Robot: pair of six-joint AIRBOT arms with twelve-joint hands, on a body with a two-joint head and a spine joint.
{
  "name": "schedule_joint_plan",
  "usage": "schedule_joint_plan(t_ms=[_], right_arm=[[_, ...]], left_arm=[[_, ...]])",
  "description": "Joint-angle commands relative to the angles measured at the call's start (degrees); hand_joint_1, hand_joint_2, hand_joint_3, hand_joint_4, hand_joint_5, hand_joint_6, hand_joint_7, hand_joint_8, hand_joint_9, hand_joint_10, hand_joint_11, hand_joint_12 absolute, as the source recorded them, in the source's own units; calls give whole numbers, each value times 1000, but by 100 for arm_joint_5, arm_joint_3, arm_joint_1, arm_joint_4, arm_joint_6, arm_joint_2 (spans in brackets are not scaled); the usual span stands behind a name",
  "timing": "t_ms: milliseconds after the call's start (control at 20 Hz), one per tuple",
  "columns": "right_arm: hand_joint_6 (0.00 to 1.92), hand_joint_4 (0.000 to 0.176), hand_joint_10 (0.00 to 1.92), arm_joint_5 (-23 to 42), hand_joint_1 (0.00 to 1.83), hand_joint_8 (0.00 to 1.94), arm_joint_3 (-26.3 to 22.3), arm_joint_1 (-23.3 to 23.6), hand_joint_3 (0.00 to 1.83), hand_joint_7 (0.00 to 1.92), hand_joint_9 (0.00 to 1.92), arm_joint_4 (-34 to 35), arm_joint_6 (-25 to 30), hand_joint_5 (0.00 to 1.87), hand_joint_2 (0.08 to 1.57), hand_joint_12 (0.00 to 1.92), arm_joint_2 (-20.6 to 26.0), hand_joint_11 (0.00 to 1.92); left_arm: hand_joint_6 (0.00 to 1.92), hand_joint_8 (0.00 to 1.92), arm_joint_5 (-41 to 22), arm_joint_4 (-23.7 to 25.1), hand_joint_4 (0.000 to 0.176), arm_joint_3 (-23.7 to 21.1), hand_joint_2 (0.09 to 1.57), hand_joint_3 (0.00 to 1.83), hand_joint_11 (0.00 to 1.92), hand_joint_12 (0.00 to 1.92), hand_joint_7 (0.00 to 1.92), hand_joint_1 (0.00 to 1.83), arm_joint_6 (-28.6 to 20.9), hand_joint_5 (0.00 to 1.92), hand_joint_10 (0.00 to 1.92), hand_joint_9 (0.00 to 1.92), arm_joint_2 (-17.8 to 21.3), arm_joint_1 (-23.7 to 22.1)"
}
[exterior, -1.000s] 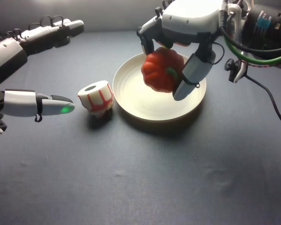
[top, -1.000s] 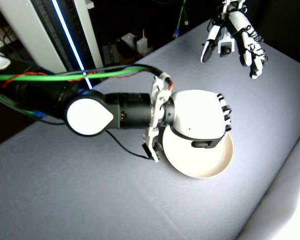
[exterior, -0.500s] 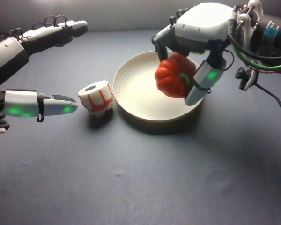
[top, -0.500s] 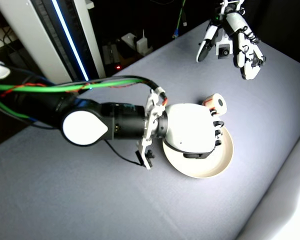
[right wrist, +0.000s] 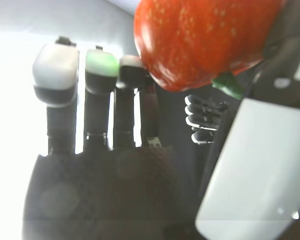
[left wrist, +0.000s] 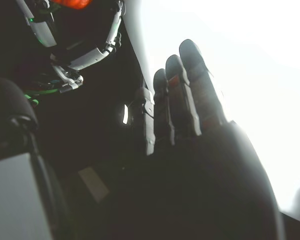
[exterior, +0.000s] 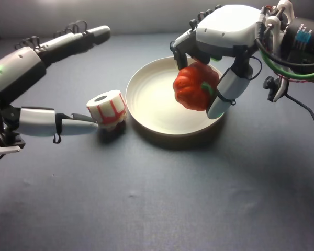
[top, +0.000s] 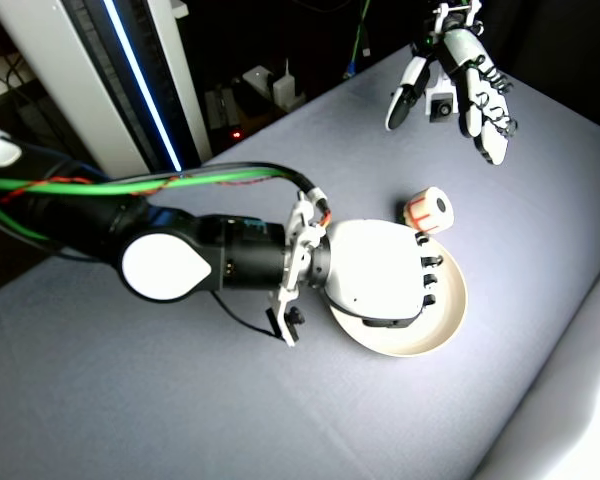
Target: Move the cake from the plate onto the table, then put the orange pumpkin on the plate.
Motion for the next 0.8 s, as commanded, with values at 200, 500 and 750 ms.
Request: schedule_joint_plan(t_ms=[200, 500, 750], right_arm=[[1112, 0, 1658, 527, 1305, 1411, -52, 56, 2, 696, 732, 105, 63, 840, 1218, 1827, -18, 568], [1260, 10, 1798, 613, 1026, 1630, -113, 76, 4, 855, 825, 62, 88, 849, 1180, 1921, -20, 814], [1019, 3, 1470, 624, 1205, 1168, -120, 172, 3, 960, 839, -226, 340, 928, 1136, 1880, -22, 681]], left_arm=[[1, 0, -628, 46, 127, 72, 895, 1, 228, 214, 211, 985, -20, 180, 0, 236, -216, -252], [1, 0, -608, 191, 127, 146, 895, 1, 234, 201, 211, 985, -20, 180, 0, 236, -388, -368], [10, 0, -657, 182, 112, 161, 897, 2, 238, 191, 211, 987, -20, 203, 0, 236, -396, -375]])
